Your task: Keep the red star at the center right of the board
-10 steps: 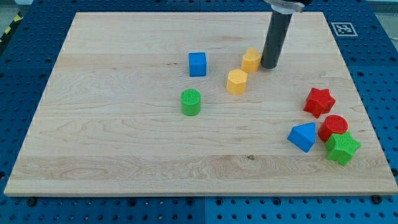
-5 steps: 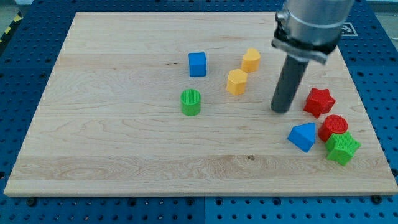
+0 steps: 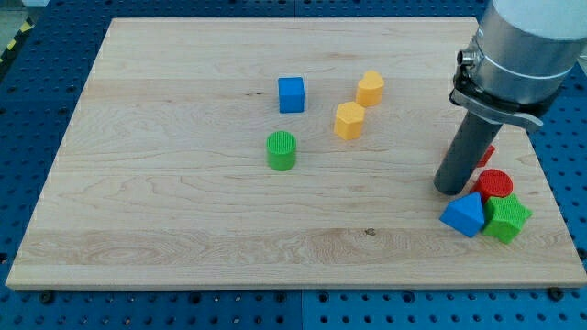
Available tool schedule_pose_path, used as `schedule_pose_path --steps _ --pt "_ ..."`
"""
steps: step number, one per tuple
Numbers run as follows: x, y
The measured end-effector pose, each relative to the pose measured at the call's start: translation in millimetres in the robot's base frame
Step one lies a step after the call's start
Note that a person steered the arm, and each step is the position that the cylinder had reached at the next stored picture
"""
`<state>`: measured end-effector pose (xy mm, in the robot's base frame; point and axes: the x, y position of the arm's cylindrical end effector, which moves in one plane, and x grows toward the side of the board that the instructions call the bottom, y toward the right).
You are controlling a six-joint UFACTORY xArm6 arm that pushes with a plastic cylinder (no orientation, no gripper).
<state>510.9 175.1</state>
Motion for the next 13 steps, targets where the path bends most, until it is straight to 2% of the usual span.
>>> schedule_pose_path --steps 5,7,9,12,13 --pt "-56.8 11.9" --pt "-18.5 17.9" --pt "-18.5 47.9" --pt "-65.2 49.2" --pt "-75.5 32.1"
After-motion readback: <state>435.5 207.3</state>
